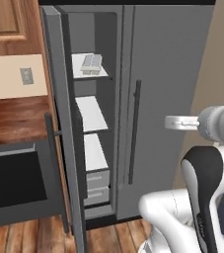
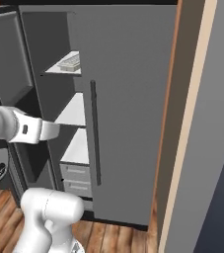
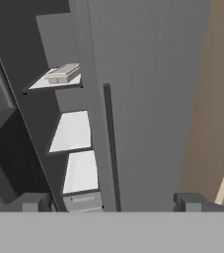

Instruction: The ice cube tray has been filled with water. Take the tray and place it in the freezer to make ice. Close the freezer door after placing the tray.

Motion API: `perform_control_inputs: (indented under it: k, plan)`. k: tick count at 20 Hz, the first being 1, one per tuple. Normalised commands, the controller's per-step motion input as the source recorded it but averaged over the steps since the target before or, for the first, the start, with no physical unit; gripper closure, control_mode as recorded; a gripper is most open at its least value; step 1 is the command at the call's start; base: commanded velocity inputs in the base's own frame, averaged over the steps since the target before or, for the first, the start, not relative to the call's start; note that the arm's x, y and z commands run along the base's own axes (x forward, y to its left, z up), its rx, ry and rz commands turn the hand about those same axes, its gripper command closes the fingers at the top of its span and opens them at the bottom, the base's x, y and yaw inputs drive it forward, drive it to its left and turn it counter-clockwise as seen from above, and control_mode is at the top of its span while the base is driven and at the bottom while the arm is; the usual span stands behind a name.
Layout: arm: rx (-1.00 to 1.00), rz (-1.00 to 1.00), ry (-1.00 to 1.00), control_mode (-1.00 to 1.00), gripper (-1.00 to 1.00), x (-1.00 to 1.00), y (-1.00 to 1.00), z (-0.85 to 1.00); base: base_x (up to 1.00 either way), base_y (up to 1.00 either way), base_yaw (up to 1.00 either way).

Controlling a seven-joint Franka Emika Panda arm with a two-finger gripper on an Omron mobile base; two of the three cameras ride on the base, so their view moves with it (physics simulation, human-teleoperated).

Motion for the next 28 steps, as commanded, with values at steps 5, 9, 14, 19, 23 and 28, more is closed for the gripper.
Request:
perform_control_inputs:
  k: [5, 9, 14, 19, 23, 28]
  plan:
    - [0.0, 0.0, 0.0, 1.0, -1.0, 0.0, 0.0, 0.0, 0.04, 0.49, 0.0]
    - [0.0, 0.0, 0.0, 1.0, -1.0, 0.0, 0.0, 0.0, 0.11, 0.63, 0.0]
    - [0.0, 0.0, 0.0, 1.0, -1.0, 0.0, 0.0, 0.0, -0.37, 0.22, 0.0]
    - [0.0, 0.0, -0.1, -1.0, -1.0, -0.73, 0.0, 0.0, 0.0, 0.0, 0.0]
    - [-0.02, 0.02, -0.16, -1.0, -1.0, -0.57, 0.38, 0.06, 0.0, 0.0, 0.0]
    - [-0.13, 0.03, -0.16, -1.0, -1.0, -0.11, 1.0, 0.15, 0.0, 0.0, 0.0]
